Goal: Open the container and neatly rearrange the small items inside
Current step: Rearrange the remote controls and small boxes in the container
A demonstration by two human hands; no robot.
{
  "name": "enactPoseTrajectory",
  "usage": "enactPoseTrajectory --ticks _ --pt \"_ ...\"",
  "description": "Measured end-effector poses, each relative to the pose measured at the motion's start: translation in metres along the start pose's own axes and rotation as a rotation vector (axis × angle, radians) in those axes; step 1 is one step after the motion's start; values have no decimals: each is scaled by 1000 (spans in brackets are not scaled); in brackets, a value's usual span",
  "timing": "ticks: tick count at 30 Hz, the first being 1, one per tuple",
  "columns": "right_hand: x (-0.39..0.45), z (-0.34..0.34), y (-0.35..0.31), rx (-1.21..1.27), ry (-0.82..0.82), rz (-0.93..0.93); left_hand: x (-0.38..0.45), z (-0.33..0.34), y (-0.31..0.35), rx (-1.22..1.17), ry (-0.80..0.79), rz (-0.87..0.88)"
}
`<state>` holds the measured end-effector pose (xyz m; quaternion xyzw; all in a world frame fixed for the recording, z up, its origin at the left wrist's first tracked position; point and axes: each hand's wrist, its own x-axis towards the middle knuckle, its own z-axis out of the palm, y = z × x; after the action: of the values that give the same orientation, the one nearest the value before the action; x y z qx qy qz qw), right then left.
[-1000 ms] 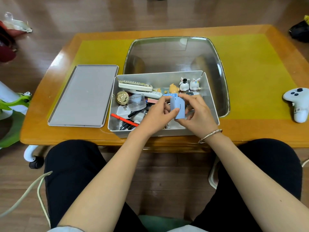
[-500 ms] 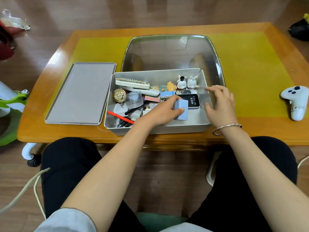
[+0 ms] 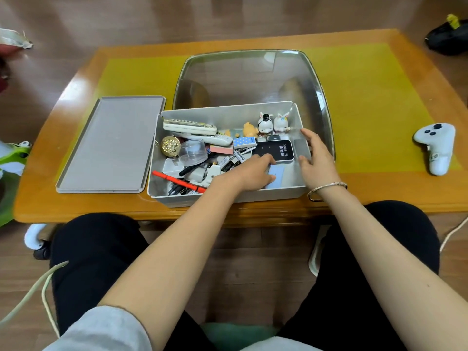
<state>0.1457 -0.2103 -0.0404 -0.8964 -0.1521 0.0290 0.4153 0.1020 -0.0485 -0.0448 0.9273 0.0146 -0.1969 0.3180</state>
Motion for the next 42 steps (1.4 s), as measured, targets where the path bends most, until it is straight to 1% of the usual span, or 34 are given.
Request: enactPoseTrajectory --ticks 3,5,6,8,11,14,17,22,29,33,35,36,38,40,42 --pt "0 -6 1 34 -41 9 -11 -6 2 -40 55 23" --pt "3 -11 4 34 -85 -3 -21 -7 3 -61 22 25" --pt "5 -13 6 35 -109 3 -26 -6 5 -33 -14 17" --pt "8 -15 7 39 -130 24 -34 -2 7 76 -75 9" --pt "7 -11 8 31 -95 8 -34 4 14 248 -82 52" --pt "6 -7 10 7 -61 -19 -30 15 28 398 -38 114" --pt "6 -6 12 7 -45 -19 -26 25 39 498 53 185" --pt "5 -4 12 8 -26 -39 -26 27 36 487 89 200" --pt "5 -4 11 -8 10 -3 -28 24 32 424 31 181" --pt "3 -9 5 26 34 -5 -33 24 31 445 62 201" --pt "1 -12 2 12 76 -43 -36 24 31 452 103 220" --pt "0 -14 0 -20 106 -92 -37 24 30 457 132 227" --pt "-4 -20 -5 -124 146 -272 -40 26 27 474 197 230" --pt "-7 -21 -10 -289 79 -429 -44 27 22 499 260 213" --pt "-8 -17 -17 -476 -57 -448 -47 28 17 518 312 189"
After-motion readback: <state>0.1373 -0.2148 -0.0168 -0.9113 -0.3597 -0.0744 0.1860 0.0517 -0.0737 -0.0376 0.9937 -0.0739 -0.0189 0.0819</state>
